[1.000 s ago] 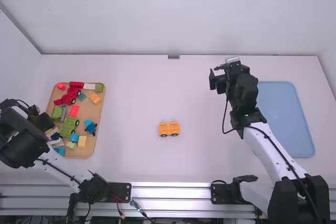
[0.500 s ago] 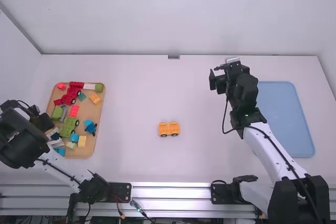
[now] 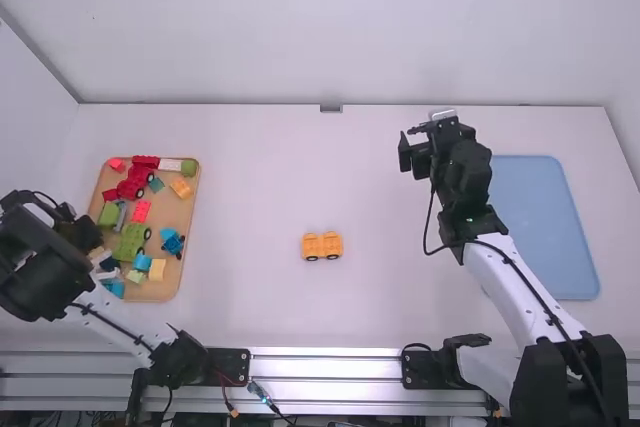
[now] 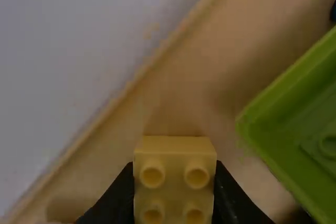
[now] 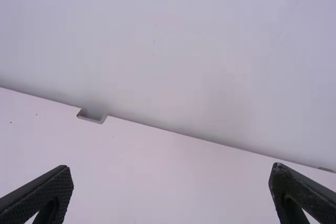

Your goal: Assemble lego blocks to make yellow taxi

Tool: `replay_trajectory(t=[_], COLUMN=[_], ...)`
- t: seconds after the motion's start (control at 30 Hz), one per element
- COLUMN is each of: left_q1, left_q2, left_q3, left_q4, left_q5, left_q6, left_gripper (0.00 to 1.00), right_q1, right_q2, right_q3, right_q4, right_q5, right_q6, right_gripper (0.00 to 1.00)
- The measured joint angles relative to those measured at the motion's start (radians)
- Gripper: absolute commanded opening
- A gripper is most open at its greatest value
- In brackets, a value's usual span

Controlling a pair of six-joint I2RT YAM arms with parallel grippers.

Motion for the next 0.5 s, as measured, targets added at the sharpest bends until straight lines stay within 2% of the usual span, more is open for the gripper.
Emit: replay_trajectory(t=[0.23, 0.5], left_q1=[-0.075, -0.318], left_q2=[-0.010, -0.107], left_q3=[0.085, 0.086], left_q4=[-0.151, -0.169], left_q5=[-0.003, -0.003], left_q6=[-0.025, -0.003], left_gripper=[0.02, 0.02], right_q1=[0.000, 0.000], right_q2=[0.000, 0.000], right_q3=[0.000, 0.000], right_q4=[-0.005, -0.016], right_q5=[-0.001, 0.000], right_q6=[0.001, 0.000], right_gripper=[0.99, 0.99])
